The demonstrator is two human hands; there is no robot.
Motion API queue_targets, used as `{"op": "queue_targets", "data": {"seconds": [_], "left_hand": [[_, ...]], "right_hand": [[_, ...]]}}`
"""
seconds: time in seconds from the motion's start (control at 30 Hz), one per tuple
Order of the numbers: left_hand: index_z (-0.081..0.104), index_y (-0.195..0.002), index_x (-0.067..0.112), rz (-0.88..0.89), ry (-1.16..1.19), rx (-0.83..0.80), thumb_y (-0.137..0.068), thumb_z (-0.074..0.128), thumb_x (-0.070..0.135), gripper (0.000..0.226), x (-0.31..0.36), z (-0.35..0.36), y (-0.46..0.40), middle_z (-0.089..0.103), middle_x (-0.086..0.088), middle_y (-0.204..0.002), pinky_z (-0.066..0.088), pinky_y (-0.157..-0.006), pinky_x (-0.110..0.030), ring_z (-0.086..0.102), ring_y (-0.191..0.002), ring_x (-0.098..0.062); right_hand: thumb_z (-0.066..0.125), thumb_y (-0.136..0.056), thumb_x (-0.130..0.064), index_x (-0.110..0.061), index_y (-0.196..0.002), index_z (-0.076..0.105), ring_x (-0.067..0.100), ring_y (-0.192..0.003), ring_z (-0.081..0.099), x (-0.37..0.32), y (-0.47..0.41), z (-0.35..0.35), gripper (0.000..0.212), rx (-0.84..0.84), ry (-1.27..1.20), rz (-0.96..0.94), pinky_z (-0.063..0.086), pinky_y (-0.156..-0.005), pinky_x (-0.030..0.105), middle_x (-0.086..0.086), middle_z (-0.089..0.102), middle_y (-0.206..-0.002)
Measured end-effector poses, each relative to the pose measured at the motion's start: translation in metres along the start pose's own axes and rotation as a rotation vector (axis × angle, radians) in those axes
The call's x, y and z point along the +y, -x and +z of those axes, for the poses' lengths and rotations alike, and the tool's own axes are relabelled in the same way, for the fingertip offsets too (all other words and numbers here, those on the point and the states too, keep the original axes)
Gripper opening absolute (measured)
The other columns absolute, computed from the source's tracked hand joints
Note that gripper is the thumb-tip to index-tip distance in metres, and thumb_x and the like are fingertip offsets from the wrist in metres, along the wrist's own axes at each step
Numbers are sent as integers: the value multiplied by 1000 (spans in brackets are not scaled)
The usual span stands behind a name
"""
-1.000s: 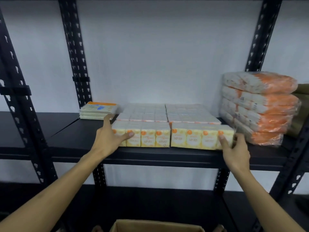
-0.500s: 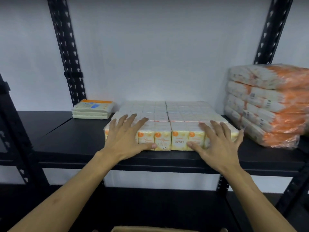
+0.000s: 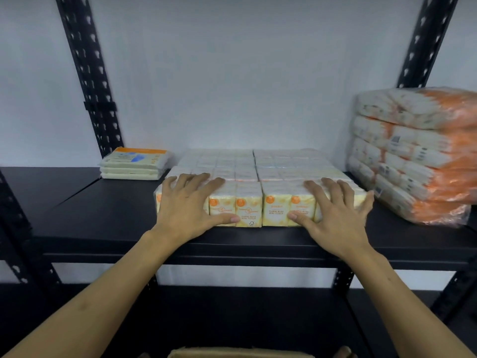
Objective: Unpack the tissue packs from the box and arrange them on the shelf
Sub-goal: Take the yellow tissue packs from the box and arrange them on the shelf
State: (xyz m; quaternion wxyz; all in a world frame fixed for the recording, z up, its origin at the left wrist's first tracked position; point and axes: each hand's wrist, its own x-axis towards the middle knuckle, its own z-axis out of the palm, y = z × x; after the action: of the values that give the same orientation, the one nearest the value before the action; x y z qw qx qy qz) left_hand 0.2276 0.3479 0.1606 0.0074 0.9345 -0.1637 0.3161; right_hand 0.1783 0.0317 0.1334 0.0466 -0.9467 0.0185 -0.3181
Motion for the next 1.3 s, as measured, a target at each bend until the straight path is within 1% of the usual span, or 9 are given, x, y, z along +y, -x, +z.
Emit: {"op": "queue_targets", "data": {"seconds": [0.17,0.37,0.5,0.63,0.7,0.77,0.9,1.17,1.3], "left_hand": [[44,-146,43,-16,-9,-86,-65,31,103,102,4,-9,4,48,5,-153,31,-110,-54,45,-136,-24],[23,-156,44,-29,64,-404,-76,15,98,97,10,-47,1,25,3,-167,19,-119,-60,24,-152,-26],[24,-157,44,-51,103,-505,-84,10,90,87,12,-72,-11,25,-3,-167,15,-122,-60,22,-152,-29],[20,-158,44,-26,130,-511,-76,9,96,98,9,-71,-27,22,-4,-168,12,-123,-58,20,-154,-31],[15,-159,45,-8,157,-583,-73,21,99,102,12,-66,-30,13,-3,-170,4,-124,-59,10,-156,-32],[8,-158,47,19,156,-637,-66,31,103,110,14,-56,-29,6,-1,-171,-1,-123,-61,2,-157,-34],[8,-157,49,42,117,-535,-67,31,103,107,11,-38,-24,11,1,-171,6,-123,-62,9,-156,-33],[11,-158,48,48,84,-431,-66,21,104,107,6,-25,-22,14,2,-170,11,-124,-59,12,-156,-30],[10,-158,48,43,91,-451,-67,23,103,107,7,-27,-23,12,2,-170,11,-124,-58,12,-156,-30]], "right_hand": [[15,-83,-89,-42,-152,22,27,-151,11,-4,3,-9,84,-87,42,16,-2,-112,77,1,23,-162],[13,-78,-93,-45,-154,18,25,-152,12,-7,1,-44,90,-284,69,9,3,-112,76,-2,19,-165],[11,-72,-98,-46,-154,22,26,-154,9,-13,-8,-73,98,-351,56,18,-12,-111,73,-2,19,-166],[26,-66,-102,-45,-158,4,22,-156,-10,-29,-29,-70,111,-479,40,-104,-9,-118,68,-5,-2,-170],[37,-62,-101,-45,-158,-2,21,-155,-15,-36,-38,-60,118,-552,44,-191,-5,-119,67,-6,-9,-169],[43,-61,-100,-46,-158,-2,21,-156,-11,-39,-43,-48,119,-570,44,-222,0,-120,67,-8,-7,-169],[39,-65,-99,-47,-157,3,21,-156,6,-38,-44,-35,112,-485,69,-239,11,-120,64,-9,6,-169],[14,-56,-106,-49,-156,5,21,-154,16,-44,-50,-20,116,-375,102,-243,20,-118,61,-8,15,-168],[26,-60,-104,-47,-157,6,22,-154,16,-41,-51,-21,114,-399,95,-244,19,-118,62,-7,14,-168]]}}
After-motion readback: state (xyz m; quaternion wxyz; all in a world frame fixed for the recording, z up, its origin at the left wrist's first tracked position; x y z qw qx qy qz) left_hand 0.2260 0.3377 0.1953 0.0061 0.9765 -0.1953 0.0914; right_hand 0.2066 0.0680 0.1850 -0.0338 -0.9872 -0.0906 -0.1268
